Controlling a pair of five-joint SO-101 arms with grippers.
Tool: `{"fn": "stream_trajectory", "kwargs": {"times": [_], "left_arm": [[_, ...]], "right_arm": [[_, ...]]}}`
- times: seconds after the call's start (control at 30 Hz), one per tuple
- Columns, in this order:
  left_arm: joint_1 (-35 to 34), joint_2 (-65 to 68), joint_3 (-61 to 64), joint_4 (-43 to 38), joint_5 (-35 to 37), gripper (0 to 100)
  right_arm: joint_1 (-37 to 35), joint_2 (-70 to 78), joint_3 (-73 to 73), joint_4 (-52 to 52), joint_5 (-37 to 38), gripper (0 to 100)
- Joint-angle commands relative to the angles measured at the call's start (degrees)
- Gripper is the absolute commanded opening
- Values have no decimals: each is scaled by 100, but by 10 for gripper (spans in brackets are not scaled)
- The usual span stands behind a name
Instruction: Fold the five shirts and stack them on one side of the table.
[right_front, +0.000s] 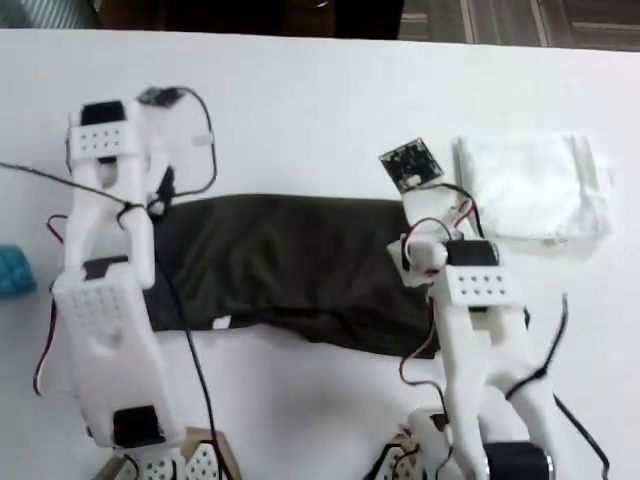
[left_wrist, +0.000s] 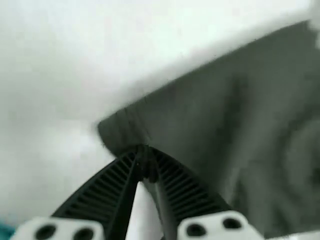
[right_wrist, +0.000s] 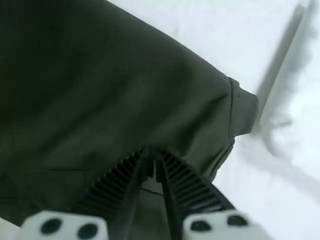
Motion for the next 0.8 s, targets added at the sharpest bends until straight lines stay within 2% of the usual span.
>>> {"fn": "stream_trajectory", "kwargs": {"times": [0.0, 0.17, 0.4, 0.6, 0.77], "left_arm": [[-88, 316, -75, -396, 26, 27], [-475, 519, -75, -1169, 18, 27], [-862, 677, -743, -1389, 26, 27], [-756, 1178, -1719, -826, -26, 27], [-659, 1556, -2738, 53, -26, 27]], "right_arm": [[-22, 558, -141, -505, -18, 20], [-22, 1490, -220, -1138, -9, 20], [-22, 2651, -1407, -778, -26, 20], [-224, 3442, -2646, -48, -26, 20], [-303, 3336, -2892, 470, -35, 21]]}}
